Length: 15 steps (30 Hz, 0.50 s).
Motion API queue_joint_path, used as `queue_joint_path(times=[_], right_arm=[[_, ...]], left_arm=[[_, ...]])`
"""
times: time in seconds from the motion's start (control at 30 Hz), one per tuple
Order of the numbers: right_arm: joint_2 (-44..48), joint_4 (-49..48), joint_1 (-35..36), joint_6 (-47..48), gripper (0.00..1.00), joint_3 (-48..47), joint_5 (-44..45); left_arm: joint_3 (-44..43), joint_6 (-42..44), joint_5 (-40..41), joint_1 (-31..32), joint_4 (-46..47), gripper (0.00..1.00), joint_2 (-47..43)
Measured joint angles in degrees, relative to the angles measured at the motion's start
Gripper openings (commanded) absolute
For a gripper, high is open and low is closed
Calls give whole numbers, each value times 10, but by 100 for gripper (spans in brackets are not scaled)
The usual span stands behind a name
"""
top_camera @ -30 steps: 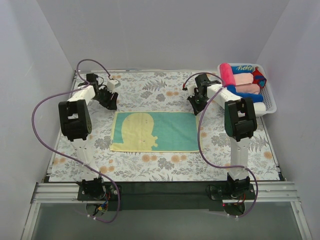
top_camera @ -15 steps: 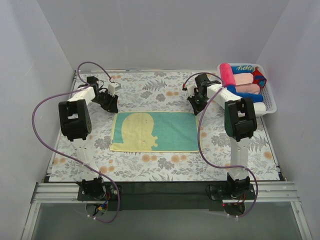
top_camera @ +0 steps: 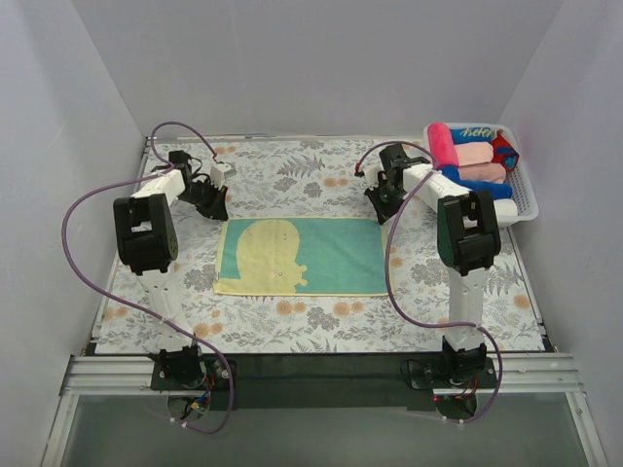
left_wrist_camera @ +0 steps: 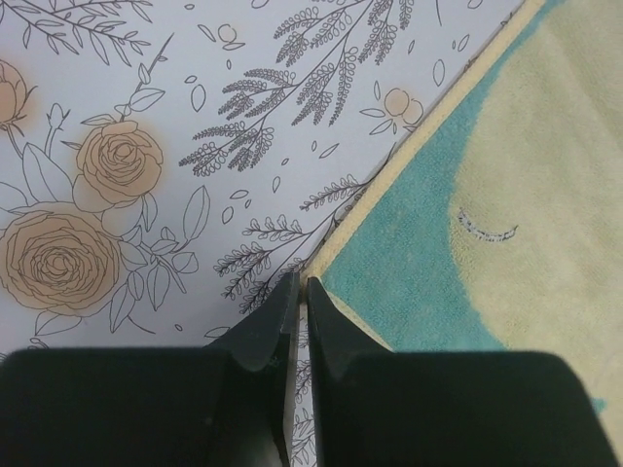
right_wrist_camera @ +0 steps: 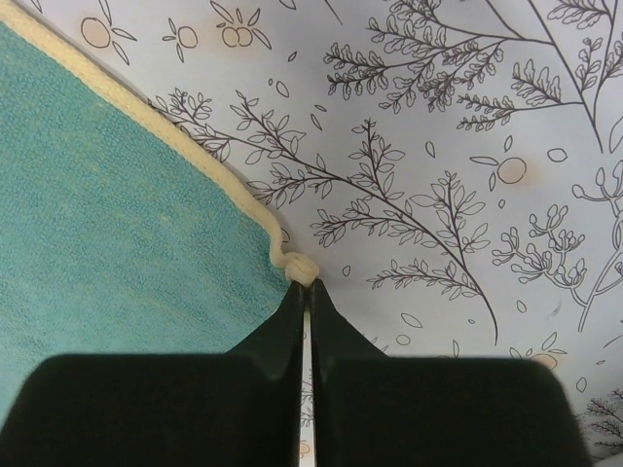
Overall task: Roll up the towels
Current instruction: Flatten the towel
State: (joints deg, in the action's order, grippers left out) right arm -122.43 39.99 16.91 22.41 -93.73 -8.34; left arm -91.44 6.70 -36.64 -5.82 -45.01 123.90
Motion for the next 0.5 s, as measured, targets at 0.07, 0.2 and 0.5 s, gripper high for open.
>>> queue_joint_path(times=[0.07,0.2,0.5], right_arm=[[2,-2,0,0,1,3,0],[3,-4,0,1,1,5,0],[3,6,-7,9,1,-28,2]], left_arm=[[0,0,-3,0,-1,0,0],[0,-4,-6,-1,1,0,0],[-48,-19,-8,-4,-5,0,0]])
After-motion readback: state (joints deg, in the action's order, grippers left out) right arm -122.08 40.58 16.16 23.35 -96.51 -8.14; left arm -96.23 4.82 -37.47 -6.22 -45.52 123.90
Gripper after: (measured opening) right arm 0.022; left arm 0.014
